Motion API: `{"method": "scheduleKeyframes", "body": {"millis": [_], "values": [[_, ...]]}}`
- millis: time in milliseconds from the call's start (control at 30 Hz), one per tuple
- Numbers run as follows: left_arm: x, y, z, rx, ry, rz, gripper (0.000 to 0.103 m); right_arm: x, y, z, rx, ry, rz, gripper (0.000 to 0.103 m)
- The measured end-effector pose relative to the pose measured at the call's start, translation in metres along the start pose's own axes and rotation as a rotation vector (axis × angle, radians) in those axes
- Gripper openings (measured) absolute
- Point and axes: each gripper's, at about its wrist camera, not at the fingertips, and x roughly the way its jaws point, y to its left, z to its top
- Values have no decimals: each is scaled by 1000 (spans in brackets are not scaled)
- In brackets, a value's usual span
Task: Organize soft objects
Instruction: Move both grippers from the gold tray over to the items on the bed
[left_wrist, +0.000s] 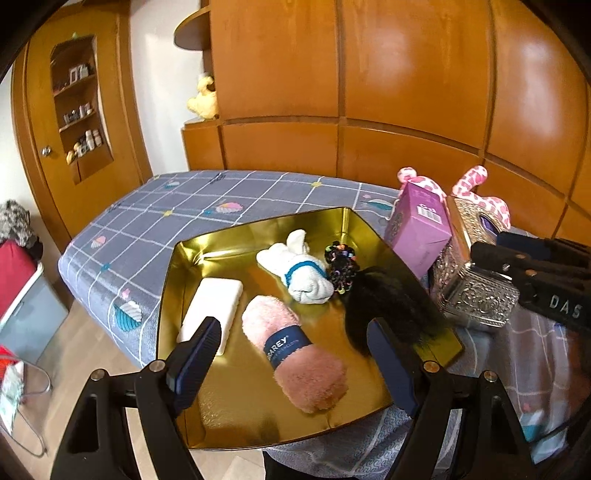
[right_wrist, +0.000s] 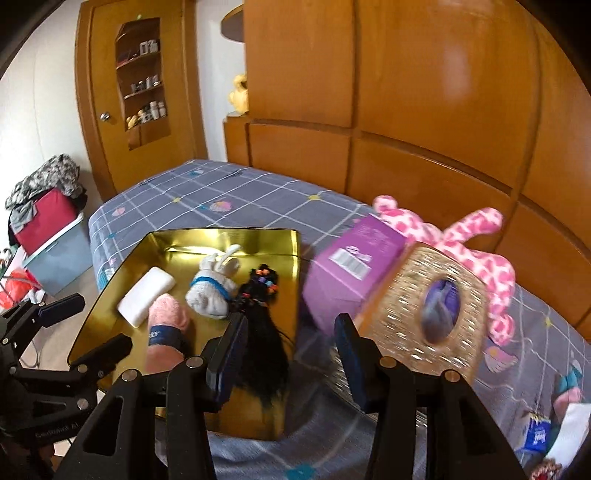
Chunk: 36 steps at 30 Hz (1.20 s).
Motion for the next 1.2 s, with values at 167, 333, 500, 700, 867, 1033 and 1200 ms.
{"method": "scheduleKeyframes", "body": {"millis": [167,333,500,700,867,1033,1200], "values": [[-7,-13,1,45,-27,-1,82,-15,-26,-9,43,-15,-43,49],[-12,-26,1,80,-35,-15,82,-34,-63,-19,110,-35,-102,49],[-13,-44,0,122,-34,-33,82,-54,-105,-31,168,-47,-183,49],[-17,-68,1,186,-41,-63,82,-81,-157,-51,258,-56,-279,49],[-19,-90,1,240,-47,-92,82,-107,-198,-70,343,-71,-354,49],[-20,-118,1,309,-49,-149,82,-134,-239,-89,434,-89,-442,49],[-23,-156,0,400,-53,-236,82,-165,-283,-114,567,-135,-547,49]]}}
